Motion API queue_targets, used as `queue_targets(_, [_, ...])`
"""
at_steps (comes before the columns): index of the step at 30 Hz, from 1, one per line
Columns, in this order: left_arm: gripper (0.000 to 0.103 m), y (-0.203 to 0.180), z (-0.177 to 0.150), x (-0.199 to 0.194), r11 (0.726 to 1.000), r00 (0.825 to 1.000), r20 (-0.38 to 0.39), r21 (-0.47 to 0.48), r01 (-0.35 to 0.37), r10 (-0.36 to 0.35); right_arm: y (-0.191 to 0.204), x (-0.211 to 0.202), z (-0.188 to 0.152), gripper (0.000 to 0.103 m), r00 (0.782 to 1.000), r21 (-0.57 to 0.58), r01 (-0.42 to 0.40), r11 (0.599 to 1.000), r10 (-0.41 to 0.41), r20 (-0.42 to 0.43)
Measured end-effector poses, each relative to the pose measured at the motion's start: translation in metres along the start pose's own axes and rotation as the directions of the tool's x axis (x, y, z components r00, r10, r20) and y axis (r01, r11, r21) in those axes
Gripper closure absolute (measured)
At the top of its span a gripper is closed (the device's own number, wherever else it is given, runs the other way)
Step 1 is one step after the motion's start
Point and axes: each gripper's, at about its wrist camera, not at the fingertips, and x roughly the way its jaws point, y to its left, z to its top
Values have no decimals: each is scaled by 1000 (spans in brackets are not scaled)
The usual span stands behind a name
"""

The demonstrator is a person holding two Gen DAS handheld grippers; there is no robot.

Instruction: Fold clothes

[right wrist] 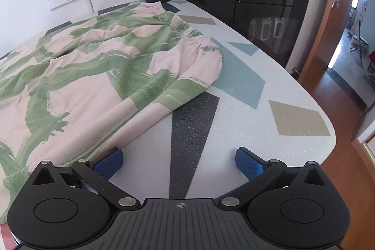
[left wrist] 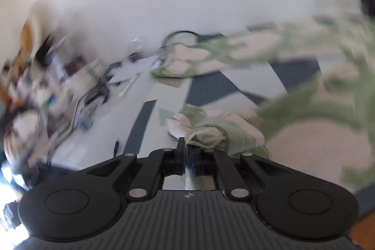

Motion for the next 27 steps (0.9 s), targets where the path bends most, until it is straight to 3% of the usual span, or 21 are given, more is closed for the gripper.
queue_targets(1, [98,23,0,1,983,1000,-14,-182,-15,12,1,0,0,1,1000,0,1,1000,-1,0])
queue_targets(2, [98,43,-5,5,946,999,-46,-323,-15,0,1,0,0,1,1000,1,1,1000,-1,-1])
queue_targets(4, [97,59,-16,16,909,992,-115,-416,-10,-42,2,0,-1,1,1000,0,2,1000,-2,1])
queue_targets(8, [86,59,-27,24,908,984,-150,-418,25,-96,3,0,-1,1,1000,-4,0,1000,0,-4])
queue_targets(10, [77,61,-30,27,890,980,-148,-452,53,-133,3,0,1,1,1000,2,0,1000,0,-10])
queue_targets(17, [67,66,-43,38,810,960,-159,-578,97,-229,-4,-5,7,1,998,83,-49,995,53,-43])
queue_targets(19, [65,63,-45,37,819,959,-161,-564,104,-232,-14,-10,8,1,996,160,-69,985,76,-38])
queue_targets(22, [65,57,-43,36,840,959,-168,-532,108,-229,-37,-16,9,1,993,326,-109,939,116,-2])
queue_targets(24, [67,56,-41,36,839,957,-168,-531,115,-237,-55,-17,8,1,984,450,-170,876,172,37])
queue_targets(27, [86,53,-36,34,849,961,-154,-514,120,-229,-74,-13,6,1,965,586,-251,770,246,91])
